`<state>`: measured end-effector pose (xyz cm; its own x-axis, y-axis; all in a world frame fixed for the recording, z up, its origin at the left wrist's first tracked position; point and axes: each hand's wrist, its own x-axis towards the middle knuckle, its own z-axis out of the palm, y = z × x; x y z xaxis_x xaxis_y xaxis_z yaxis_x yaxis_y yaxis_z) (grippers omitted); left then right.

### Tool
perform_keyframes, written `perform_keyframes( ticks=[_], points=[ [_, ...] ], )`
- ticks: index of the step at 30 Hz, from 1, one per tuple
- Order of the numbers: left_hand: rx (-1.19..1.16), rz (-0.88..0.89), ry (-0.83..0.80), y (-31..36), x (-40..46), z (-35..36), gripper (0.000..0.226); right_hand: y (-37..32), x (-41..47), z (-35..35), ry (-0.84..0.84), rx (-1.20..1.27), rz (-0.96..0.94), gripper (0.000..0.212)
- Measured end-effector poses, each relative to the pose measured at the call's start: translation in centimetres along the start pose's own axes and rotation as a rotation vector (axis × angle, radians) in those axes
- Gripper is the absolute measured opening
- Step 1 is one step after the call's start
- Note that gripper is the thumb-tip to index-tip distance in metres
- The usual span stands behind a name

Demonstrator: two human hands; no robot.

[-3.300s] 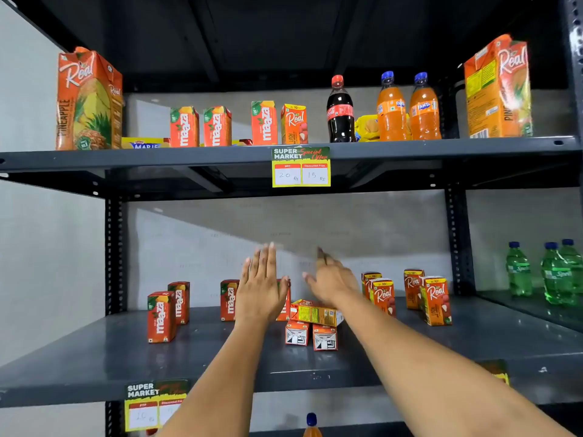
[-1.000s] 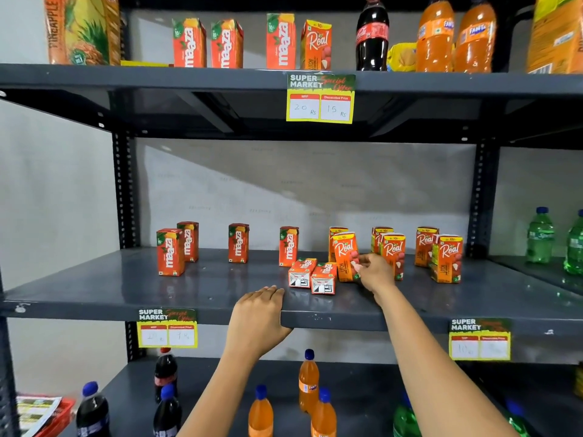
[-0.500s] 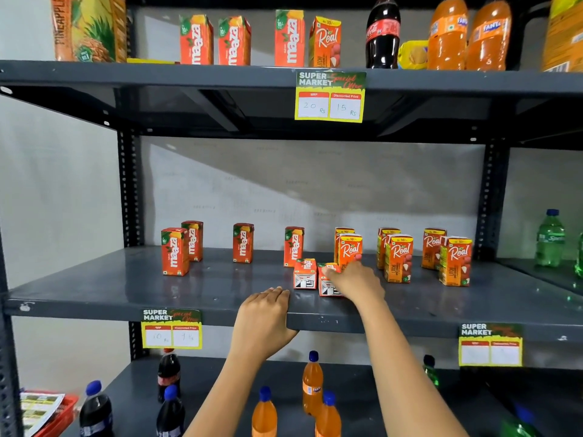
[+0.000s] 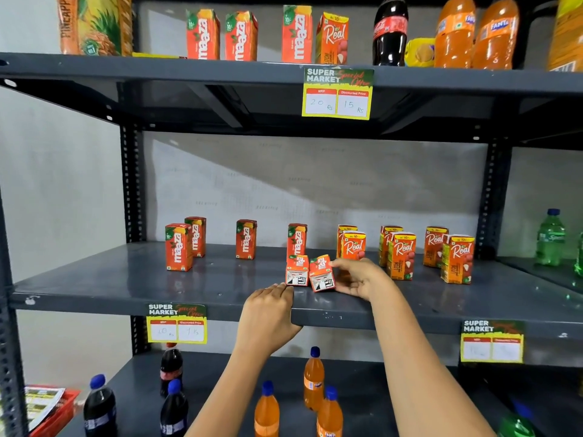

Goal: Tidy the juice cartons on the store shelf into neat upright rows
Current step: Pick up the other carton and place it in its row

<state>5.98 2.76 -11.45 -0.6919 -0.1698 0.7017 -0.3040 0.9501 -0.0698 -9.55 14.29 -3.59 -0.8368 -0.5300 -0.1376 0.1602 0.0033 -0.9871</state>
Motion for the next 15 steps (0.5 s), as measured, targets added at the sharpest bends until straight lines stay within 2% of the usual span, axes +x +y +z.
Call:
perform_keyframes(
  ticks=[2,7,11,15],
  points=[
    [-0.012,-0.002,0.004,0.0,0.0,0.0,0.043,0.5,0.0,0.0,0.023,0.067,-0.062,0.038],
    [-0.002,0.001,-0.010,0.0,0.0,0.1,0.048,1.7,-0.2,0.3,0.006,0.209,-0.270,0.007],
    [-0.016,-0.001,-0.014,0.2,-0.2,0.3,0.048,2.3,-1.5,-0.1,-0.057,0.234,-0.505,0.013],
    [-0.008,-0.005,-0.019,0.0,0.0,0.3,0.049,2.4,-2.4,0.2,-0.108,0.258,-0.601,0.014]
  ],
)
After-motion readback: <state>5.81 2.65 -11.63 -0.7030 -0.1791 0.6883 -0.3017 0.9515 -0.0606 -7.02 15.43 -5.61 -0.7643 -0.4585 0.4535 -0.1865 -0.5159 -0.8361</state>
